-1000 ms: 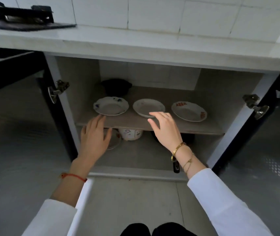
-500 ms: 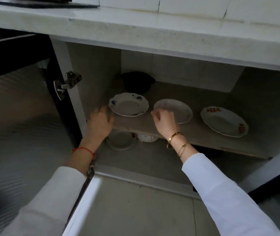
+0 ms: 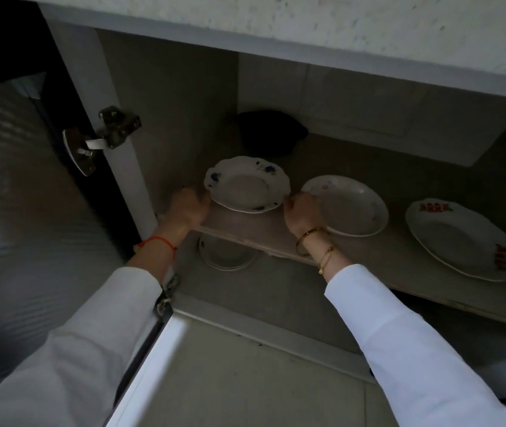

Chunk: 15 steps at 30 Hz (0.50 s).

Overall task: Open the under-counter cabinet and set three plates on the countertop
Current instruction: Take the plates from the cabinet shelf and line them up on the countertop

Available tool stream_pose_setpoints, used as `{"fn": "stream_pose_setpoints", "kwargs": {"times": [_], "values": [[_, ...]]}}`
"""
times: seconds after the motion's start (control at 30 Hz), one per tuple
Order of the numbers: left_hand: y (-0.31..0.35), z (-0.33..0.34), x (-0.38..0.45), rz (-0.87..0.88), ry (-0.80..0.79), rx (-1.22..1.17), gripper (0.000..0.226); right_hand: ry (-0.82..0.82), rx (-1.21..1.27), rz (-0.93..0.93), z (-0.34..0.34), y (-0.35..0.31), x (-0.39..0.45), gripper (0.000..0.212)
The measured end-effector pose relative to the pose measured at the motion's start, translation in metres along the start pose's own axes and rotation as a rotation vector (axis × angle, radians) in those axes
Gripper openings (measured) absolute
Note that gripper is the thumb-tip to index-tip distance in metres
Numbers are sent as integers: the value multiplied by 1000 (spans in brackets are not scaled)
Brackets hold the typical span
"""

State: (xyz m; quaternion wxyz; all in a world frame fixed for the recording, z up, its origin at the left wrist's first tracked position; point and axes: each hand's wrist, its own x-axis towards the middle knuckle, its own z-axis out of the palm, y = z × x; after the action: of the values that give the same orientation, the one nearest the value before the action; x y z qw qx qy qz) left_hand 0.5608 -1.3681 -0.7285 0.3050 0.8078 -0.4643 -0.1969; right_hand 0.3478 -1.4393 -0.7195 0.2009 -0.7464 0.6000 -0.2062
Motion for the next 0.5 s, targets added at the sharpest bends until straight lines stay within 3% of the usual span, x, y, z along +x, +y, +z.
{"fn": "stream_pose_setpoints", "kwargs": {"times": [0.23, 0.5], "values": [[1, 10, 18, 1, 12, -4, 36, 10, -77, -3, 9, 2, 15, 47], [2, 12, 24, 53, 10, -71, 34, -76, 150, 124, 20, -2, 25, 42]]}}
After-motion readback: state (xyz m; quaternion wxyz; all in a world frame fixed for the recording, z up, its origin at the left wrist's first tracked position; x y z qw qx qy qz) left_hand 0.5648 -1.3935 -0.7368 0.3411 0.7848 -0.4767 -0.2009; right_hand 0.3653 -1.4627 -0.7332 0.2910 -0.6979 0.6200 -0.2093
